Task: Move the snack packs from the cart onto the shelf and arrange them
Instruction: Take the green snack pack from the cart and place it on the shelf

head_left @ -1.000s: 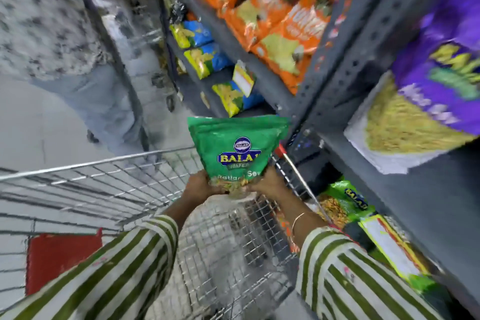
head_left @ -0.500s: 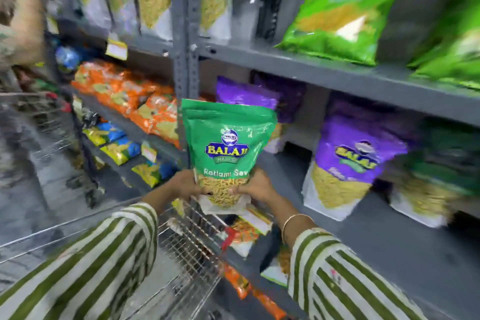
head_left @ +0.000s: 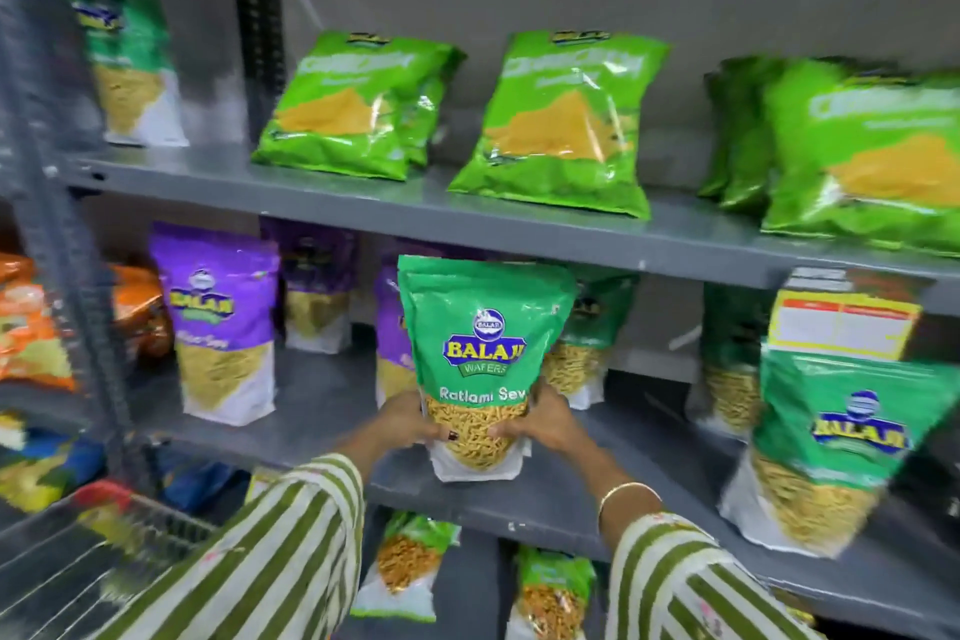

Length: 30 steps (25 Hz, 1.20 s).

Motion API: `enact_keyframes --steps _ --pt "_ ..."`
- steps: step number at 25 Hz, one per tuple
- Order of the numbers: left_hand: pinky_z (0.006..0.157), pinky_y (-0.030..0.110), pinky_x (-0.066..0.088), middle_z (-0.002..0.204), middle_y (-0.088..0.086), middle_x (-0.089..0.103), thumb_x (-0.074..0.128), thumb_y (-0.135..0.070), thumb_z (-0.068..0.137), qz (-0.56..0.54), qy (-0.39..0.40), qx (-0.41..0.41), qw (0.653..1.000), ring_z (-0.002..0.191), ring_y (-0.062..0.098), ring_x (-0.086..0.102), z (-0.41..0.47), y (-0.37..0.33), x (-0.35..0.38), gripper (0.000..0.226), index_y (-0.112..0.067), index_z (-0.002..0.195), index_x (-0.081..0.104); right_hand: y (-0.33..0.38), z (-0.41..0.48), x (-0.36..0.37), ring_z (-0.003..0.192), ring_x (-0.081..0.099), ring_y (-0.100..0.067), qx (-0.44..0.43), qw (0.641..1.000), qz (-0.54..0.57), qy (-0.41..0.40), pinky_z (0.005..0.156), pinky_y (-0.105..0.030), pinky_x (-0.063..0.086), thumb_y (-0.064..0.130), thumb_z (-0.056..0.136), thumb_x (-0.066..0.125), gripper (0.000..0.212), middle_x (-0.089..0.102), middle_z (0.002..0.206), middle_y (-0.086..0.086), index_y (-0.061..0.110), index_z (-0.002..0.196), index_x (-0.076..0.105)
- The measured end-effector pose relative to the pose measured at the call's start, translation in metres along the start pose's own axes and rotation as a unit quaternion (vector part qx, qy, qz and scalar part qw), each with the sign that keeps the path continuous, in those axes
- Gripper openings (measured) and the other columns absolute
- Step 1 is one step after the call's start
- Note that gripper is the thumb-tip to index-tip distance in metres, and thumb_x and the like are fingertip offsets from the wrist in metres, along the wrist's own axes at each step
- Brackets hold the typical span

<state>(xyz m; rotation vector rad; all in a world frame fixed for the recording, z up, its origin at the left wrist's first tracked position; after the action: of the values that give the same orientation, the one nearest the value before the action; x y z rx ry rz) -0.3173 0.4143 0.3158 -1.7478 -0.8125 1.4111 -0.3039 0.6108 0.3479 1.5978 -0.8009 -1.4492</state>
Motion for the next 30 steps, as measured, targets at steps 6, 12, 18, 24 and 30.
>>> enact_keyframes --steps 6,12,18,24,30 --pt "0.097 0.034 0.048 0.124 0.008 0.063 0.080 -0.023 0.060 0.061 0.081 -0.005 0.995 0.116 0.024 0.057 0.073 -0.029 0.063 0.065 -0.010 0.119 0.057 -0.059 0.013 -0.058 0.120 0.054 -0.027 0.061 0.994 0.026 -0.083 0.106 -0.045 0.042 0.006 0.051 0.086 0.083 0.060 0.126 -0.010 0.011 0.123 0.045" --pt "0.101 0.040 0.047 0.125 0.010 0.062 0.077 -0.039 0.061 0.128 0.052 -0.024 0.990 0.114 0.028 0.056 0.096 -0.018 0.080 0.061 -0.016 0.115 0.059 -0.087 0.028 -0.061 0.120 0.054 -0.028 0.090 0.991 0.042 -0.095 0.105 -0.046 0.043 0.008 0.051 0.086 0.085 0.060 0.127 -0.010 0.010 0.125 0.045" --pt "0.105 0.032 0.040 0.123 0.005 0.062 0.077 -0.012 0.069 -0.021 0.087 -0.022 0.996 0.114 0.021 0.056 0.086 -0.014 0.090 0.055 -0.008 0.119 0.055 -0.097 0.021 -0.058 0.116 0.054 -0.020 0.085 0.992 0.078 -0.057 0.081 -0.014 0.051 0.004 0.058 0.083 0.080 0.057 0.121 -0.002 0.009 0.126 0.041" --pt "0.099 0.034 0.046 0.122 0.006 0.064 0.083 -0.020 0.058 -0.033 0.034 -0.013 0.999 0.114 0.023 0.058 0.076 -0.025 0.112 0.067 -0.010 0.118 0.055 -0.100 0.005 -0.071 0.113 0.058 -0.023 0.103 0.990 0.046 -0.090 0.098 -0.037 0.049 0.036 0.035 0.086 0.093 0.064 0.122 -0.007 0.014 0.119 0.053" --pt "0.098 0.033 0.046 0.126 0.012 0.062 0.080 -0.014 0.064 -0.041 0.023 -0.001 0.999 0.115 0.025 0.058 0.068 -0.036 0.135 0.059 -0.008 0.117 0.056 -0.108 -0.015 -0.089 0.108 0.056 -0.020 0.102 0.990 0.047 -0.090 0.088 -0.028 0.044 0.008 0.062 0.081 0.065 0.062 0.124 -0.011 0.010 0.120 0.052"
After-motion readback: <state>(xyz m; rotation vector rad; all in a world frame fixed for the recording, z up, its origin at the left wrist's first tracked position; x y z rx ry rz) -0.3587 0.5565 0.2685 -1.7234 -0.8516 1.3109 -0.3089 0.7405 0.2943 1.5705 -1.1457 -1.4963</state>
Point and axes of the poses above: each hand's wrist, its own z-axis towards the middle knuckle, its own x-axis out of the palm, y = z × x, the point moved 4 cm from there along z, towards the middle knuckle
